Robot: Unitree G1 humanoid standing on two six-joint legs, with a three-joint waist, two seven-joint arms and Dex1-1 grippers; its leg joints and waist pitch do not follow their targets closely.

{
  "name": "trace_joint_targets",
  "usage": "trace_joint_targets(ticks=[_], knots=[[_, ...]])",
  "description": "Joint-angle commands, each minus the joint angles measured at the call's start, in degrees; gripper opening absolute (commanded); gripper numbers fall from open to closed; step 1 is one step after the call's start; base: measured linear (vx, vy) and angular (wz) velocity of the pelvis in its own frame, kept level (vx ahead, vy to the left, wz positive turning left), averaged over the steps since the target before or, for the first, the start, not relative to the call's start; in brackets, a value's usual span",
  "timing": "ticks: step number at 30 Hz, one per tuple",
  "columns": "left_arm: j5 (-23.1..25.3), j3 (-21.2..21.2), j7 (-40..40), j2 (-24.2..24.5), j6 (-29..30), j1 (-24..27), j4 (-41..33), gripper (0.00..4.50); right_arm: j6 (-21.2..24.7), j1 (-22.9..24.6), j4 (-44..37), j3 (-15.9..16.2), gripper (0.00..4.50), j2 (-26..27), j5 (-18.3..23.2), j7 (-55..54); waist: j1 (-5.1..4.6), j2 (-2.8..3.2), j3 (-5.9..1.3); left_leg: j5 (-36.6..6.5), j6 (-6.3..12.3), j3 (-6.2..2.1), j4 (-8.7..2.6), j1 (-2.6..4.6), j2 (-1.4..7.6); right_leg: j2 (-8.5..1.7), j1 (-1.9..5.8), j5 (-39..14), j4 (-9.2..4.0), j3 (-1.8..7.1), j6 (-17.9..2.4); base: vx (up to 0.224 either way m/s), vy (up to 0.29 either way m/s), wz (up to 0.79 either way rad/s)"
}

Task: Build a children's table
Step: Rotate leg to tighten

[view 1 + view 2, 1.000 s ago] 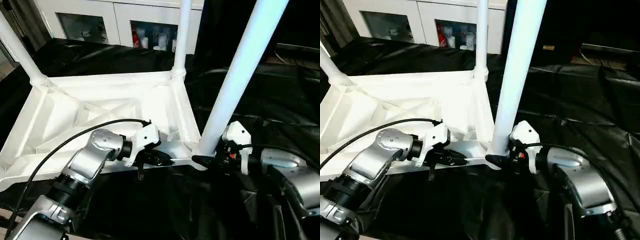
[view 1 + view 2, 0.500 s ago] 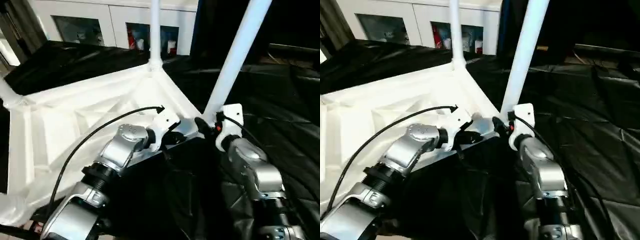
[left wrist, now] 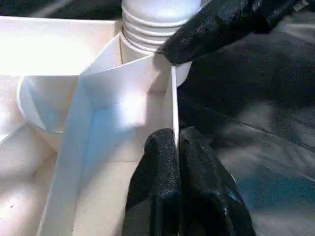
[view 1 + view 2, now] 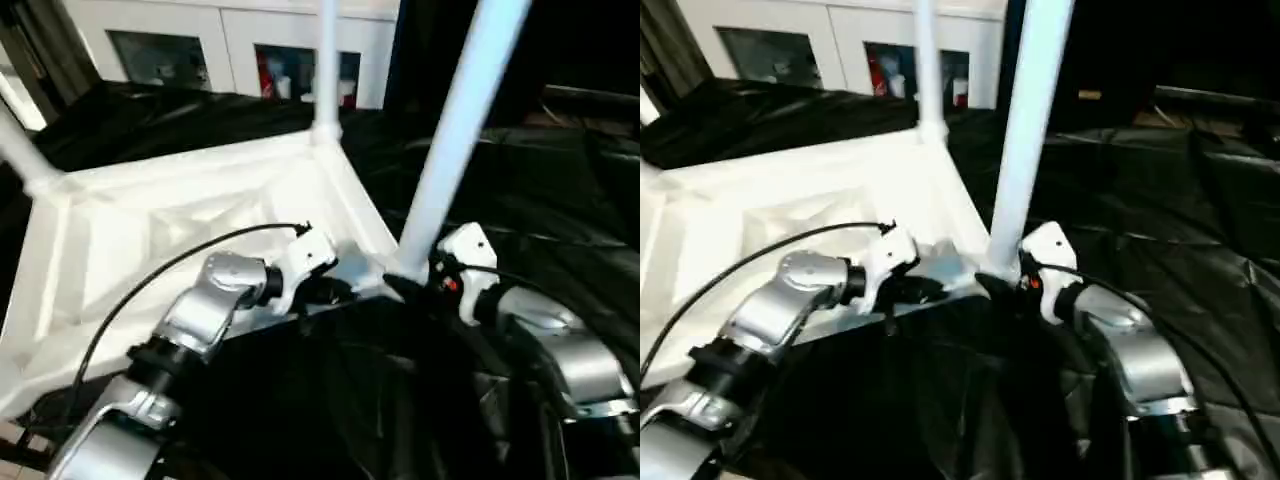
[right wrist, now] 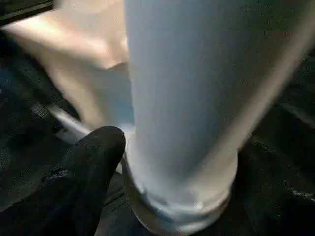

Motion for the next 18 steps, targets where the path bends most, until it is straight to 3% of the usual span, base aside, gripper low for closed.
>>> trace_joint_targets(ticks=[1, 5, 9, 14, 18], knots=[[-3.5, -1.3, -4.6, -0.3, -1.8, 0.3, -2.9, 0.00, 0.4, 0.9, -2.8, 2.2, 3.64, -1.0, 1.9, 5.4, 0.27, -0.77, -3.88, -9.6, 5.91, -3.28, -4.79, 1.88, 7.34, -4.75, 2.35, -4.0, -3.61, 2.28, -15.4, 0.000, 0.000, 0.00], [-4.6, -1.9, -8.5, 1.8, -0.8, 1.1, -4.9, 0.00, -0.2, 1.4, -3.1, 2.8, 3.64, -3.7, 2.4, 8.6, 0.68, -0.75, -4.00, -9.6, 5.67, -3.25, -4.74, 1.90, 7.29, -4.84, 2.27, -4.6, -3.59, 2.24, -16.2, 0.000, 0.000, 0.00], [-4.5, -1.2, -9.7, 2.8, -0.7, 1.3, -5.0, 0.00, 0.0, 1.3, -3.0, 3.3, 3.31, -4.9, 3.0, 11.5, 0.85, -0.81, -4.12, -9.3, 5.25, -3.22, -4.65, 1.92, 7.28, -4.84, 2.33, -3.9, -3.47, 2.23, -16.4, 0.000, 0.000, 0.00], [-4.3, -1.1, -9.4, 2.9, -0.7, 1.2, -4.8, 0.00, 0.9, 1.5, -3.5, 3.6, 2.90, -4.2, 3.7, 11.7, 1.19, -0.82, -4.35, -7.2, 5.94, -3.15, -4.34, 1.82, 7.15, -4.85, 2.42, -1.7, -3.13, 2.14, -16.8, 0.000, 0.000, 0.00], [-3.2, -0.7, -6.7, 1.9, -0.7, 0.6, -3.4, 0.00, 1.3, 1.8, -2.7, 3.0, 2.75, -1.7, 3.7, 8.5, 1.15, -0.77, -4.32, -8.3, 5.66, -3.14, -4.40, 1.83, 7.11, -4.78, 2.30, -2.3, -3.18, 2.13, -16.9, 0.000, 0.000, 0.00]])
